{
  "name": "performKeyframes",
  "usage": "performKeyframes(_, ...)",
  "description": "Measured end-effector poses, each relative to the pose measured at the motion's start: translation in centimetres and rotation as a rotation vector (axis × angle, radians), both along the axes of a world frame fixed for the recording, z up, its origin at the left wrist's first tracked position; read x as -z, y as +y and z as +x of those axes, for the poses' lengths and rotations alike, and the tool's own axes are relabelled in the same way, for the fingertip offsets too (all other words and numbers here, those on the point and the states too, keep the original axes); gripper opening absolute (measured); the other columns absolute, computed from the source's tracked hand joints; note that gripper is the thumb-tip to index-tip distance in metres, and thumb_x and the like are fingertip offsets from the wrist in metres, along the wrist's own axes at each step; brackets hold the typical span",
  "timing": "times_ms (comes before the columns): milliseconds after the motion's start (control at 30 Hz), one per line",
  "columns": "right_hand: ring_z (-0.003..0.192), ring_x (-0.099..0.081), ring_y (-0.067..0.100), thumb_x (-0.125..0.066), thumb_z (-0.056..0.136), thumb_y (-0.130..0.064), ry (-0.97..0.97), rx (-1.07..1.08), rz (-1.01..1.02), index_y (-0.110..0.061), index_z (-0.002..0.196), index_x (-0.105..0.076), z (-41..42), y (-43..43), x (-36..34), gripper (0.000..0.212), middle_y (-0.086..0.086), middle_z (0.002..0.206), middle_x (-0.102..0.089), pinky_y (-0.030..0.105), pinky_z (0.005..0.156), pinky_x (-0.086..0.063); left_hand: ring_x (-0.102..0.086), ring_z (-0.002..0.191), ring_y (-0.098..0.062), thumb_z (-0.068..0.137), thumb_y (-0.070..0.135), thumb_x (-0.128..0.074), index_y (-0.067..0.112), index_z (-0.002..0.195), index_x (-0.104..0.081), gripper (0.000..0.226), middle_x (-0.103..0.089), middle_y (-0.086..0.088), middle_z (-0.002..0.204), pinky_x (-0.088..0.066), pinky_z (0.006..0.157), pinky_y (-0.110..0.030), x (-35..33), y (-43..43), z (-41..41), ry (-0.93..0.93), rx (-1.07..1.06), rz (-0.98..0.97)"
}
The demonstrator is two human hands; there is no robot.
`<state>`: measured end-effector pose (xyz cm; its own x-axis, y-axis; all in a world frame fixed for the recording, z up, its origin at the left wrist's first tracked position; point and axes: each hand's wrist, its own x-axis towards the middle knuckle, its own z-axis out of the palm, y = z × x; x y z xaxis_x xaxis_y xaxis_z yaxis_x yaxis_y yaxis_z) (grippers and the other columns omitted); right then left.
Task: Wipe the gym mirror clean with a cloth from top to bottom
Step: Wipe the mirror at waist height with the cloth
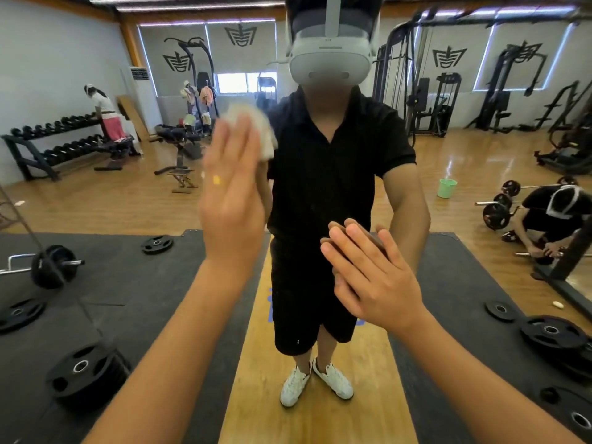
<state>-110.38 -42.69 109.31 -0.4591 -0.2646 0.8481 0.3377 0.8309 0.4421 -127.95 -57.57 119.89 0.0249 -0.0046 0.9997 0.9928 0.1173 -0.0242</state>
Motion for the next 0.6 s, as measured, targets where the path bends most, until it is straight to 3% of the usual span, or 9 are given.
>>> performKeyframes(100,0.148,-0.043,0.026,-0.059,0.095,-0.024,0.002,-0.003,-0.011,-0.015,0.148,-0.055,0.0,-0.1,0.0,0.054,0.007,0.155,-0.049,0.05,0.124,-0.024,-0.043,0.142,-0.032,0.099,-0.012,-0.053,-0.007,0.138,-0.057,0.039,-0.054,-0.022,0.146,-0.048,0.11,-0.054,-3.4,2.3,2.7,-0.056,0.051,0.028)
performKeyframes(267,0.148,-0.043,0.026,-0.061,0.094,-0.024,-0.006,0.005,0.001,-0.015,0.149,-0.054,0.0,0.0,-0.1,0.056,0.009,0.156,-0.049,0.052,0.122,-0.028,-0.046,0.143,-0.034,0.102,-0.01,-0.051,0.001,0.143,-0.055,0.043,-0.054,-0.015,0.149,-0.04,0.118,-0.05,-0.2,0.9,2.8,0.196,0.022,-0.242)
performKeyframes(367,0.148,-0.043,0.027,-0.061,0.093,-0.024,0.001,0.008,0.001,-0.014,0.148,-0.054,-0.1,0.0,0.1,0.056,0.009,0.156,-0.049,0.051,0.123,-0.025,-0.045,0.143,-0.035,0.102,-0.009,-0.051,0.003,0.143,-0.056,0.044,-0.052,-0.017,0.15,-0.033,0.122,-0.036,-2.0,-2.3,-2.4,0.054,-0.133,-0.098)
performKeyframes(500,0.149,-0.041,0.027,-0.06,0.094,-0.024,0.005,-0.002,-0.002,-0.014,0.149,-0.053,-0.1,0.0,0.0,0.056,0.009,0.157,-0.047,0.052,0.123,-0.025,-0.047,0.14,-0.04,0.111,0.015,-0.035,0.001,0.141,-0.058,0.04,-0.056,-0.017,0.147,-0.03,0.12,-0.019,-5.0,-2.7,-2.8,-0.121,-0.092,0.08)
performKeyframes(567,0.149,-0.04,0.027,-0.059,0.096,-0.024,0.005,-0.011,-0.011,-0.014,0.149,-0.053,0.0,-0.1,-0.1,0.055,0.009,0.158,-0.046,0.051,0.125,-0.023,-0.05,0.139,-0.037,0.105,-0.001,-0.051,0.0,0.141,-0.059,0.037,-0.054,-0.018,0.148,-0.036,0.111,-0.01,-4.2,-0.5,-0.1,-0.069,-0.084,0.045)
performKeyframes(600,0.149,-0.04,0.027,-0.059,0.096,-0.024,0.001,-0.014,-0.016,-0.014,0.149,-0.053,0.0,-0.1,-0.2,0.054,0.009,0.157,-0.046,0.051,0.125,-0.022,-0.05,0.139,-0.035,0.097,-0.011,-0.058,0.0,0.141,-0.059,0.046,-0.054,-0.017,0.148,-0.043,0.109,-0.015,-3.5,0.6,1.2,-0.017,-0.062,0.0)
